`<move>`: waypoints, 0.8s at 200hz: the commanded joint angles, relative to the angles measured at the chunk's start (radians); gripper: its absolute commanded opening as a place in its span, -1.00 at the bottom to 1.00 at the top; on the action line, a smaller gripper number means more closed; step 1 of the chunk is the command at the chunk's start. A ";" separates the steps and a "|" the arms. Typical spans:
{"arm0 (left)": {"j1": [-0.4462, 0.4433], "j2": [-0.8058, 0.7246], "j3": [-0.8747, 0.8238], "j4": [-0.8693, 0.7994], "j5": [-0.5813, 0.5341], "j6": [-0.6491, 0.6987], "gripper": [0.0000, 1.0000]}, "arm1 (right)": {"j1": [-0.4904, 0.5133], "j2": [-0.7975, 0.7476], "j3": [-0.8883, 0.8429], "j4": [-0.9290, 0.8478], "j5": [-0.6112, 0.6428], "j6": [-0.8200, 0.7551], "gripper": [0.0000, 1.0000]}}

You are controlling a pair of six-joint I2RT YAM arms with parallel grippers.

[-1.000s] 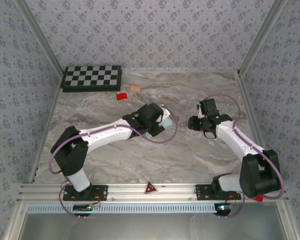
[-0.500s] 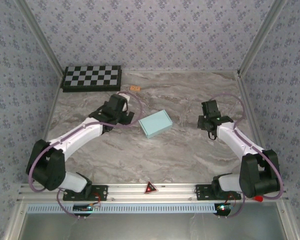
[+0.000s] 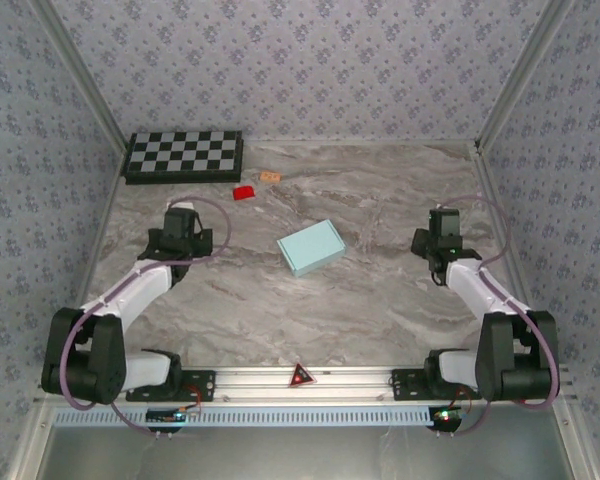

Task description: Fold the paper box

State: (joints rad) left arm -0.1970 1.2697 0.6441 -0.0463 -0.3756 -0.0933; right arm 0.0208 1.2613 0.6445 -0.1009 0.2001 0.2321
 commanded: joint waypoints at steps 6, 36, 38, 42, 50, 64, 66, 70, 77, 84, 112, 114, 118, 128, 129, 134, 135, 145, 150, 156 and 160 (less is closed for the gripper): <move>0.070 -0.009 -0.052 0.219 0.174 0.025 0.99 | -0.046 0.006 -0.040 0.151 -0.091 -0.052 0.13; 0.138 0.036 -0.116 0.403 0.335 0.066 0.99 | -0.079 0.019 -0.097 0.322 -0.160 -0.125 0.14; 0.142 0.039 -0.120 0.414 0.340 0.066 0.99 | -0.082 0.019 -0.101 0.335 -0.164 -0.127 0.14; 0.147 0.045 -0.127 0.438 0.352 0.065 0.99 | -0.084 0.023 -0.107 0.357 -0.174 -0.132 0.14; 0.160 0.057 -0.145 0.493 0.380 0.063 0.99 | -0.092 0.029 -0.118 0.390 -0.199 -0.140 0.14; 0.170 0.079 -0.149 0.522 0.398 0.075 0.99 | -0.104 0.042 -0.129 0.444 -0.231 -0.156 0.15; 0.171 0.081 -0.148 0.524 0.397 0.075 0.99 | -0.104 0.043 -0.130 0.451 -0.237 -0.157 0.14; 0.172 0.088 -0.149 0.529 0.399 0.076 0.99 | -0.106 0.047 -0.136 0.468 -0.247 -0.162 0.14; 0.178 0.098 -0.152 0.542 0.403 0.079 0.99 | -0.111 0.053 -0.145 0.501 -0.265 -0.167 0.15; 0.183 0.109 -0.159 0.567 0.412 0.084 0.99 | -0.116 0.059 -0.156 0.535 -0.280 -0.170 0.15; 0.199 0.126 -0.181 0.629 0.422 0.092 0.99 | -0.124 0.097 -0.183 0.648 -0.320 -0.185 0.16; 0.199 0.126 -0.182 0.632 0.423 0.093 0.99 | -0.124 0.100 -0.183 0.652 -0.322 -0.186 0.16; 0.198 0.126 -0.186 0.640 0.425 0.097 0.99 | -0.124 0.105 -0.185 0.661 -0.323 -0.191 0.16; 0.200 0.127 -0.199 0.672 0.423 0.102 0.99 | -0.125 0.118 -0.190 0.685 -0.326 -0.200 0.16; 0.200 0.128 -0.202 0.678 0.423 0.102 0.99 | -0.124 0.118 -0.190 0.688 -0.326 -0.202 0.16; 0.200 0.132 -0.212 0.706 0.421 0.104 0.99 | -0.125 0.127 -0.195 0.704 -0.326 -0.204 0.16; 0.201 0.135 -0.214 0.713 0.421 0.104 0.99 | -0.125 0.129 -0.196 0.707 -0.326 -0.205 0.16; 0.204 0.152 -0.232 0.769 0.422 0.109 0.99 | -0.125 0.142 -0.199 0.729 -0.327 -0.211 0.16; 0.204 0.163 -0.236 0.787 0.421 0.109 0.99 | -0.124 0.147 -0.200 0.736 -0.327 -0.215 0.16; 0.205 0.175 -0.235 0.792 0.423 0.107 0.99 | -0.124 0.155 -0.200 0.747 -0.329 -0.218 0.16; 0.206 0.182 -0.235 0.798 0.425 0.110 0.99 | -0.125 0.159 -0.201 0.753 -0.330 -0.220 0.16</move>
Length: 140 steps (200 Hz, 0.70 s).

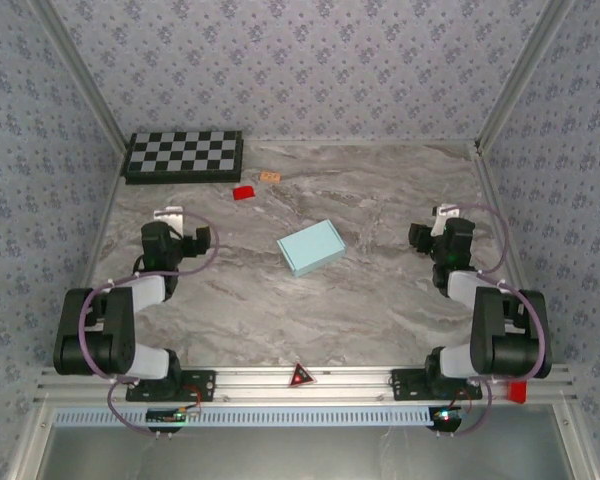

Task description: Fold the paper box

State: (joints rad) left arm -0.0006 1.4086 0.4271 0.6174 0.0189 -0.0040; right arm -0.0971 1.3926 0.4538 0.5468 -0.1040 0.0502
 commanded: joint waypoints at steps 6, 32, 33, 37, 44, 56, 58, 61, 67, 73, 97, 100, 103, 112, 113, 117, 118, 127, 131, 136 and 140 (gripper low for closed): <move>0.010 0.055 -0.017 0.142 0.032 0.022 0.99 | -0.007 0.033 -0.014 0.116 -0.026 -0.042 0.16; 0.009 0.112 -0.016 0.187 0.020 0.018 0.99 | -0.004 0.075 -0.038 0.201 -0.020 -0.045 0.17; 0.009 0.112 -0.016 0.188 0.019 0.016 0.99 | -0.004 0.075 -0.038 0.204 -0.019 -0.045 0.17; 0.011 0.112 -0.016 0.187 0.012 0.012 0.99 | -0.003 0.084 -0.042 0.214 -0.016 -0.046 0.17; 0.011 0.118 -0.019 0.197 0.002 0.008 0.99 | 0.004 0.094 -0.047 0.237 -0.009 -0.049 0.17; 0.011 0.122 -0.013 0.190 -0.025 -0.004 0.99 | 0.020 0.104 -0.048 0.242 0.014 -0.061 0.18; 0.011 0.124 -0.012 0.190 -0.033 -0.005 0.99 | 0.023 0.106 -0.048 0.242 0.020 -0.063 0.18; 0.011 0.125 -0.011 0.189 -0.043 -0.009 0.99 | 0.026 0.108 -0.047 0.240 0.027 -0.067 0.18; 0.012 0.125 -0.011 0.187 -0.052 -0.014 0.99 | 0.034 0.115 -0.047 0.243 0.037 -0.074 0.19; 0.012 0.126 -0.010 0.188 -0.058 -0.017 0.99 | 0.042 0.125 -0.050 0.262 0.050 -0.077 0.21; 0.013 0.126 -0.011 0.192 -0.070 -0.022 0.99 | 0.048 0.143 -0.077 0.322 0.078 -0.072 0.33; 0.013 0.126 -0.011 0.192 -0.070 -0.022 0.99 | 0.049 0.142 -0.075 0.314 0.079 -0.072 0.36; 0.012 0.125 -0.011 0.193 -0.070 -0.022 0.99 | 0.050 0.140 -0.072 0.308 0.081 -0.073 0.38; 0.012 0.126 -0.012 0.193 -0.073 -0.023 0.99 | 0.050 0.140 -0.071 0.306 0.084 -0.073 0.45; 0.012 0.126 -0.013 0.193 -0.074 -0.023 0.99 | 0.050 0.141 -0.071 0.308 0.084 -0.073 0.46; 0.013 0.126 -0.013 0.194 -0.081 -0.025 0.99 | 0.051 0.142 -0.072 0.312 0.085 -0.073 0.50; 0.013 0.126 -0.013 0.195 -0.082 -0.026 0.99 | 0.051 0.142 -0.072 0.312 0.085 -0.073 0.52; 0.012 0.126 -0.015 0.196 -0.087 -0.028 0.99 | 0.052 0.142 -0.070 0.307 0.087 -0.075 0.78; 0.012 0.126 -0.015 0.194 -0.087 -0.028 0.99 | 0.053 0.142 -0.070 0.307 0.089 -0.074 0.99; 0.013 0.126 -0.015 0.195 -0.087 -0.028 0.99 | 0.052 0.142 -0.070 0.308 0.089 -0.074 0.99; 0.013 0.127 -0.015 0.195 -0.087 -0.028 0.99 | 0.052 0.141 -0.070 0.307 0.089 -0.074 0.99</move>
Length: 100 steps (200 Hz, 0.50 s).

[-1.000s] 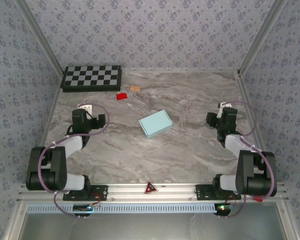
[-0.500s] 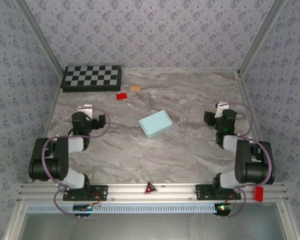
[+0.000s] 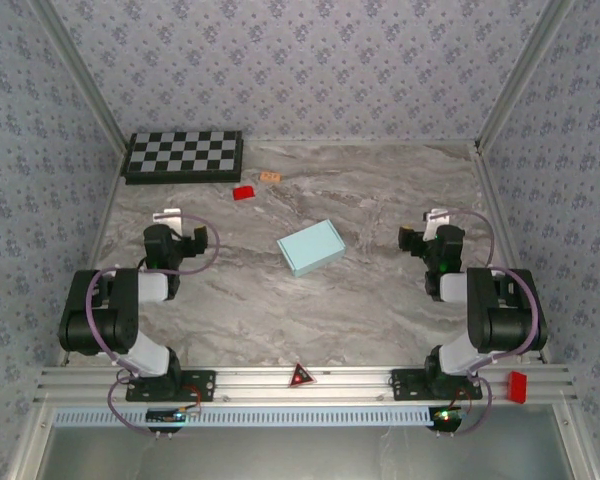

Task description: Fold the paper box

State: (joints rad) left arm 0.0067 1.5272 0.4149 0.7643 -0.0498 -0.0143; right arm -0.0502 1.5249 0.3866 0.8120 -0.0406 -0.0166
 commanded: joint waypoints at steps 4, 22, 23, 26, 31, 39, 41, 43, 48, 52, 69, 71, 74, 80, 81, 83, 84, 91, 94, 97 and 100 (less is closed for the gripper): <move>0.005 0.007 -0.002 0.049 -0.018 -0.017 0.99 | 0.007 0.009 -0.003 0.042 0.027 -0.008 0.99; 0.004 0.007 -0.003 0.049 -0.017 -0.017 0.99 | 0.008 0.009 -0.003 0.042 0.036 -0.006 0.99; 0.005 0.007 -0.004 0.049 -0.018 -0.017 0.99 | 0.008 0.009 -0.003 0.042 0.037 -0.006 0.99; 0.005 0.007 -0.002 0.049 -0.018 -0.017 0.99 | 0.009 0.009 -0.003 0.042 0.037 -0.006 0.99; 0.005 0.007 -0.002 0.049 -0.018 -0.017 0.99 | 0.009 0.009 -0.002 0.042 0.037 -0.006 0.99; 0.004 0.007 -0.003 0.049 -0.017 -0.017 0.99 | 0.007 0.010 -0.003 0.042 0.037 -0.006 0.99; 0.004 0.007 -0.002 0.049 -0.018 -0.017 0.99 | 0.008 0.009 -0.003 0.042 0.037 -0.006 0.99; 0.004 0.008 -0.003 0.049 -0.018 -0.018 0.99 | 0.008 0.009 -0.003 0.042 0.037 -0.006 0.99; 0.004 0.007 -0.002 0.049 -0.018 -0.017 0.99 | 0.009 0.009 -0.002 0.042 0.037 -0.006 0.99; 0.006 0.008 -0.002 0.049 -0.018 -0.017 0.99 | 0.009 0.009 -0.002 0.042 0.037 -0.006 0.99; 0.005 0.009 -0.001 0.048 -0.018 -0.017 0.99 | 0.007 0.010 -0.003 0.042 0.037 -0.006 0.99; 0.005 0.008 -0.001 0.049 -0.018 -0.017 0.99 | 0.008 0.010 -0.003 0.041 0.037 -0.006 0.99; 0.004 0.008 -0.001 0.049 -0.018 -0.016 0.99 | 0.008 0.010 -0.002 0.042 0.037 -0.006 0.99; 0.005 0.007 -0.001 0.049 -0.018 -0.018 0.99 | 0.009 0.010 -0.003 0.042 0.038 -0.006 0.99; 0.005 0.007 -0.001 0.049 -0.018 -0.017 0.99 | 0.008 0.010 -0.003 0.042 0.038 -0.006 0.99; 0.005 0.007 -0.001 0.048 -0.018 -0.018 0.99 | 0.009 0.010 -0.003 0.042 0.037 -0.006 0.99; 0.005 0.007 -0.001 0.049 -0.018 -0.018 1.00 | 0.009 0.010 -0.003 0.042 0.037 -0.006 0.99; 0.005 0.009 -0.001 0.048 -0.018 -0.017 0.99 | 0.009 0.009 -0.003 0.043 0.037 -0.006 0.99; 0.005 0.010 -0.001 0.047 -0.017 -0.019 0.99 | 0.008 0.009 -0.003 0.043 0.037 -0.006 0.99; 0.004 0.010 0.001 0.046 -0.015 -0.019 0.99 | 0.008 0.009 -0.003 0.043 0.037 -0.006 0.99; 0.005 0.008 0.001 0.046 -0.016 -0.018 0.99 | 0.008 0.009 -0.003 0.044 0.036 -0.006 0.99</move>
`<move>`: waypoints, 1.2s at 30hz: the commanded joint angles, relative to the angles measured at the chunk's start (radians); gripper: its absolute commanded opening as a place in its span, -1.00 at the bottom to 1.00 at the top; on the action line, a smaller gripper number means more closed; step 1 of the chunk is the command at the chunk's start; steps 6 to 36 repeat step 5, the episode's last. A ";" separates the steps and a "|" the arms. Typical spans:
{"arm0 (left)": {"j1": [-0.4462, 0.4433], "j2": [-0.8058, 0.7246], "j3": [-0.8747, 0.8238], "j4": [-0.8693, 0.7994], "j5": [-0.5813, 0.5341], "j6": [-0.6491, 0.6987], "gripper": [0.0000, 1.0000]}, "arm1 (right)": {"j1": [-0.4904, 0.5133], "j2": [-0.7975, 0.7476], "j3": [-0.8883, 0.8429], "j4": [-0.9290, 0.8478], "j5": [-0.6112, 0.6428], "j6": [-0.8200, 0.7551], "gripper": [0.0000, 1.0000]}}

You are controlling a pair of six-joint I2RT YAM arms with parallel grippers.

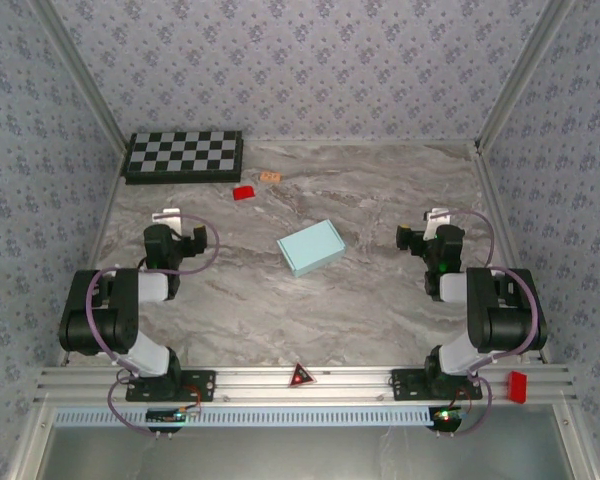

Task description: Fold the paper box

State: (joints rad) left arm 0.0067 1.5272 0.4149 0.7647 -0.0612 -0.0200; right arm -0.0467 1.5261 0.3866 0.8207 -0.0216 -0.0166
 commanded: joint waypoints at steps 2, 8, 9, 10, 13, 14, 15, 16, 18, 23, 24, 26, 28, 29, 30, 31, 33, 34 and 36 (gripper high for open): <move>0.005 0.009 0.001 0.045 -0.003 -0.013 0.99 | 0.005 0.008 -0.005 0.035 0.018 -0.006 0.99; 0.005 0.007 -0.003 0.048 -0.005 -0.011 0.99 | 0.005 0.008 -0.005 0.035 0.017 -0.006 0.99; 0.005 0.007 -0.003 0.048 -0.005 -0.011 0.99 | 0.005 0.008 -0.005 0.035 0.017 -0.006 0.99; 0.005 0.007 -0.003 0.048 -0.005 -0.011 0.99 | 0.005 0.008 -0.005 0.035 0.017 -0.006 0.99; 0.005 0.007 -0.003 0.048 -0.005 -0.011 0.99 | 0.005 0.008 -0.005 0.035 0.017 -0.006 0.99; 0.005 0.007 -0.003 0.048 -0.005 -0.011 0.99 | 0.005 0.008 -0.005 0.035 0.017 -0.006 0.99; 0.005 0.007 -0.003 0.048 -0.005 -0.011 0.99 | 0.005 0.008 -0.005 0.035 0.017 -0.006 0.99; 0.005 0.007 -0.003 0.048 -0.005 -0.011 0.99 | 0.005 0.008 -0.005 0.035 0.017 -0.006 0.99; 0.005 0.007 -0.003 0.048 -0.005 -0.011 0.99 | 0.005 0.008 -0.005 0.035 0.017 -0.006 0.99; 0.005 0.007 -0.003 0.048 -0.005 -0.011 0.99 | 0.005 0.008 -0.005 0.035 0.017 -0.006 0.99; 0.005 0.007 -0.003 0.048 -0.005 -0.011 0.99 | 0.005 0.008 -0.005 0.035 0.017 -0.006 0.99; 0.005 0.007 -0.003 0.048 -0.005 -0.011 0.99 | 0.005 0.008 -0.005 0.035 0.017 -0.006 0.99; 0.005 0.007 -0.003 0.048 -0.005 -0.011 0.99 | 0.005 0.008 -0.005 0.035 0.017 -0.006 0.99; 0.005 0.007 -0.003 0.048 -0.005 -0.011 0.99 | 0.005 0.008 -0.005 0.035 0.017 -0.006 0.99; 0.005 0.007 -0.003 0.048 -0.005 -0.011 0.99 | 0.005 0.008 -0.005 0.035 0.017 -0.006 0.99; 0.005 0.007 -0.003 0.048 -0.005 -0.011 0.99 | 0.005 0.008 -0.005 0.035 0.017 -0.006 0.99; 0.005 0.007 -0.003 0.048 -0.005 -0.011 0.99 | 0.005 0.008 -0.005 0.035 0.017 -0.006 0.99; 0.005 0.007 -0.003 0.048 -0.005 -0.011 0.99 | 0.005 0.008 -0.005 0.035 0.017 -0.006 0.99; 0.005 0.007 -0.003 0.048 -0.005 -0.011 0.99 | 0.005 0.008 -0.005 0.035 0.017 -0.006 0.99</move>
